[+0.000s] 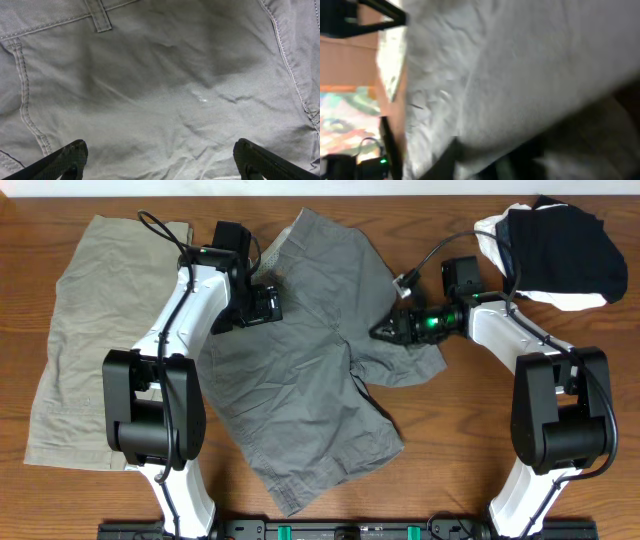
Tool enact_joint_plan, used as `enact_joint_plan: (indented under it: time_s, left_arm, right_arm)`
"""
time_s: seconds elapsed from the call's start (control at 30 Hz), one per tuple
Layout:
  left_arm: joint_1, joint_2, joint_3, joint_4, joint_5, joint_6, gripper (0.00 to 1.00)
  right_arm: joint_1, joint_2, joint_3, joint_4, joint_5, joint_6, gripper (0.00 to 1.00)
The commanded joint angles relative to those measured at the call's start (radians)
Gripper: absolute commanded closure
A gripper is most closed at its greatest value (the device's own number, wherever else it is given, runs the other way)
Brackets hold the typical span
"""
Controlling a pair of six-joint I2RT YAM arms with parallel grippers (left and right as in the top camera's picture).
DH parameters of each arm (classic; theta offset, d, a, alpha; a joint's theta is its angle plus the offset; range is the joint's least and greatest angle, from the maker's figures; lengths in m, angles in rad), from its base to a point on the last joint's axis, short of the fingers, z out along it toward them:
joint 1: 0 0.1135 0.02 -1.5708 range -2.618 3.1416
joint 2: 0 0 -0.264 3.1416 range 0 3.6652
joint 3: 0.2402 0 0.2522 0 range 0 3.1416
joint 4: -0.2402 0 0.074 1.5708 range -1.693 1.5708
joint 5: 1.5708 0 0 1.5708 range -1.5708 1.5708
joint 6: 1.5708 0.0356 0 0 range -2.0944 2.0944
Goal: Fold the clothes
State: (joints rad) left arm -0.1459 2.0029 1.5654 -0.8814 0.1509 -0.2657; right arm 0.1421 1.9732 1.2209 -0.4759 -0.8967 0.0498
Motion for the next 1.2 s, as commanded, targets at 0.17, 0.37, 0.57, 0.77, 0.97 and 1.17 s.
enact_joint_plan:
  time_s: [0.17,0.37,0.57,0.77,0.97,1.17]
  left_arm:
    - [0.002,0.006,-0.009,0.005,0.002,-0.002,0.06]
    - [0.002,0.006,-0.009,0.005,0.002,-0.002,0.05]
    - [0.002,0.006,-0.009,0.005,0.002,-0.002,0.05]
    - [0.002,0.006,-0.009,0.005,0.002,-0.002,0.06]
    - [0.003,0.006,-0.008,0.016,0.002,0.0,0.06]
    - [0.005,0.005,0.011,0.039,0.002,0.089,0.05]
  right_arm:
    - [-0.072,-0.013,0.076,-0.006,0.209,-0.044,0.99]
    - [-0.13,-0.02,0.159,0.041,0.568,-0.042,0.99]
    - [-0.13,-0.003,0.157,0.145,0.991,0.058,0.54]
    - [-0.127,-0.022,0.167,0.091,1.018,0.174,0.12]
    - [-0.107,-0.179,0.18,-0.027,0.811,0.198,0.15]
    - [-0.043,-0.352,0.18,-0.053,0.684,0.163,0.36]
